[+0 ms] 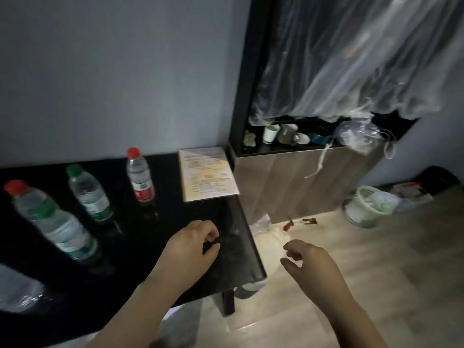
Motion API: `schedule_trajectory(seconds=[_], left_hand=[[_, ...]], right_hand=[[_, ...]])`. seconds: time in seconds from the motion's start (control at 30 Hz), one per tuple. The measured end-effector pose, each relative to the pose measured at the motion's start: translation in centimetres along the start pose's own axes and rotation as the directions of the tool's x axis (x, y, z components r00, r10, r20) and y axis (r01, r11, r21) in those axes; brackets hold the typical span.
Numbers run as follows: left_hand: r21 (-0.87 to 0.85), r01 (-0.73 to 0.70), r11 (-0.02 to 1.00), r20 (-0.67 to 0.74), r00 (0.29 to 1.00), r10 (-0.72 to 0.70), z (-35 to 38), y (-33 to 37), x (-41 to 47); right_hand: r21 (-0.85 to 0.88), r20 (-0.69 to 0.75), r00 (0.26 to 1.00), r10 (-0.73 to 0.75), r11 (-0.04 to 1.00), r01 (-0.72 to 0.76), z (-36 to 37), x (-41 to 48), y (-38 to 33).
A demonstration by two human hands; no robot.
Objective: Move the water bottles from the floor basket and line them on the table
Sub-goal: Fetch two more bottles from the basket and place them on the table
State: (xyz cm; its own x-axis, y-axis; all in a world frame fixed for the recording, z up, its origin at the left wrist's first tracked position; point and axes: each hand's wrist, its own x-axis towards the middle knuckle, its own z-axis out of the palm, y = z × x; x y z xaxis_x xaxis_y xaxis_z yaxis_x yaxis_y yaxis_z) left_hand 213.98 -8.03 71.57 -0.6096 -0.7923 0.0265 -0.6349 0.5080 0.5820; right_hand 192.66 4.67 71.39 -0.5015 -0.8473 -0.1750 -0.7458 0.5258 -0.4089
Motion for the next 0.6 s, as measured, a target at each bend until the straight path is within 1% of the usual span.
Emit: schedule_trajectory(seconds=[0.13, 0.23, 0.33, 0.43, 0.6], left_hand=[[-0.028, -0.122, 0.992, 0.108, 0.986, 0.124, 5.4, 7.5, 1.7], [-0.036, -0.212, 0.977, 0.197, 0.957, 0.215, 9.0, 13.0, 3.0], [-0.046, -0.32, 0.946, 0.246, 0.914, 0.321, 12.1, 17.8, 5.0], [-0.064, -0.398, 0.915, 0.295, 0.868, 0.398, 15.6, 22.0, 7.9], [-0.118, -0.507, 0.854, 0.375, 0.774, 0.511, 21.4, 27.9, 14.7]], right_hand=[[0.015, -0.092, 0.986, 0.14, 0.99, -0.139, -3.9, -3.8, 8.8], [0.094, -0.17, 0.951, 0.258, 0.965, -0.246, -6.5, -6.4, 14.5], [0.15, -0.222, 0.912, 0.344, 0.937, -0.316, -8.6, -7.8, 19.2], [0.184, -0.248, 0.874, 0.419, 0.906, -0.382, -10.3, -8.0, 23.5], [0.224, -0.286, 0.805, 0.52, 0.853, -0.471, -13.1, -5.2, 30.1]])
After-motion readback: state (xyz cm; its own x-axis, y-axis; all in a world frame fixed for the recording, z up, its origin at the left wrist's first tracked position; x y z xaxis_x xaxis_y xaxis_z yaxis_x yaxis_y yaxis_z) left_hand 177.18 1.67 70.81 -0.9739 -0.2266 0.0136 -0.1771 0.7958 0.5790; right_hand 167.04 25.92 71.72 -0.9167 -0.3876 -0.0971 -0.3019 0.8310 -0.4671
